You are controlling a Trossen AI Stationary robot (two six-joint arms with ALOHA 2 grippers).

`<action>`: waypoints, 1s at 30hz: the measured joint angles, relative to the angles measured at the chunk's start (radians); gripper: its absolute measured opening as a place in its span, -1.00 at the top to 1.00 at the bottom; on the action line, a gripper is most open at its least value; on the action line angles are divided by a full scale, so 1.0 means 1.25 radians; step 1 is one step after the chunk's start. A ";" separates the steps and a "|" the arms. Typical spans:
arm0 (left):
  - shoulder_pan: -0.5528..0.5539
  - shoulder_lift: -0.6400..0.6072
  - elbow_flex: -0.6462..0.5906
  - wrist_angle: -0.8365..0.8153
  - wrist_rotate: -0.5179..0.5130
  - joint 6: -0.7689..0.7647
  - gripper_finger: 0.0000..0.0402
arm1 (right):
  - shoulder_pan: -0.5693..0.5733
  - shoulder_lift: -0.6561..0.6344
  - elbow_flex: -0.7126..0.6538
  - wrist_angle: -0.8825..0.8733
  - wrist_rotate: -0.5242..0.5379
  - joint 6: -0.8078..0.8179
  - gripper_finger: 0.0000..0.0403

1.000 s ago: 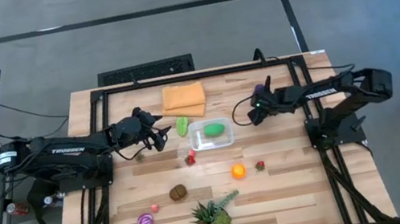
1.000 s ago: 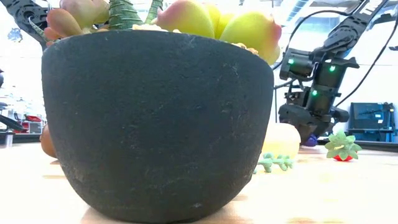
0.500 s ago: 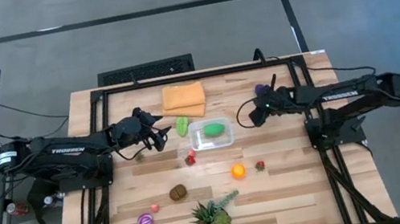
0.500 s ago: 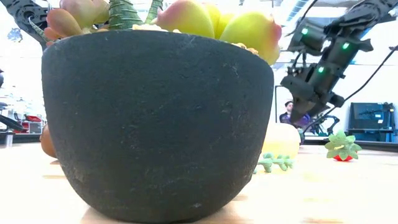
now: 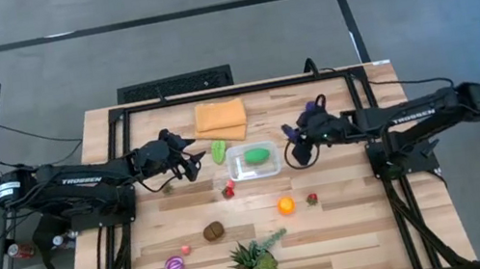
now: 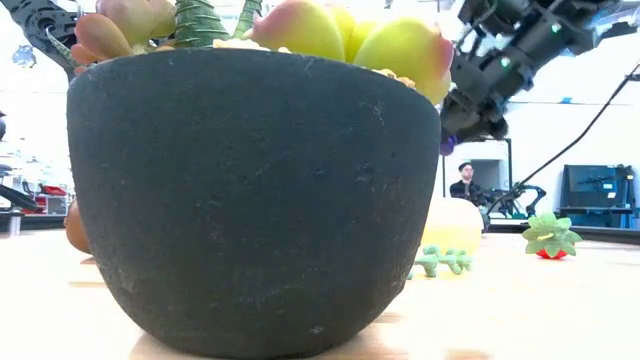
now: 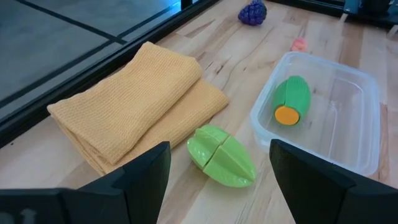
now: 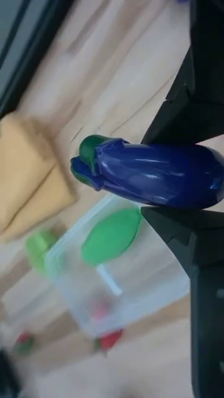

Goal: Pick and placing Produce into tupperware
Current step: Put the violet eggplant into the transparent container

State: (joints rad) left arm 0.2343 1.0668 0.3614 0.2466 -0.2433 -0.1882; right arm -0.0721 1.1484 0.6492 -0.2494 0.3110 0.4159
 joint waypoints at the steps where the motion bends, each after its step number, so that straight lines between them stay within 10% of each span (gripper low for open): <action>1: 0.000 0.000 0.000 0.000 0.000 -0.001 -0.32 | 0.009 0.015 0.019 0.010 0.000 -0.012 0.31; 30: -0.032 0.000 0.000 0.000 -0.004 -0.003 -0.32 | 0.056 0.397 0.253 -0.013 -0.062 -0.117 0.25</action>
State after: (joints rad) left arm 0.1947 1.0668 0.3614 0.2462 -0.2481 -0.1917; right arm -0.0022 1.6444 0.9657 -0.2651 0.2333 0.2695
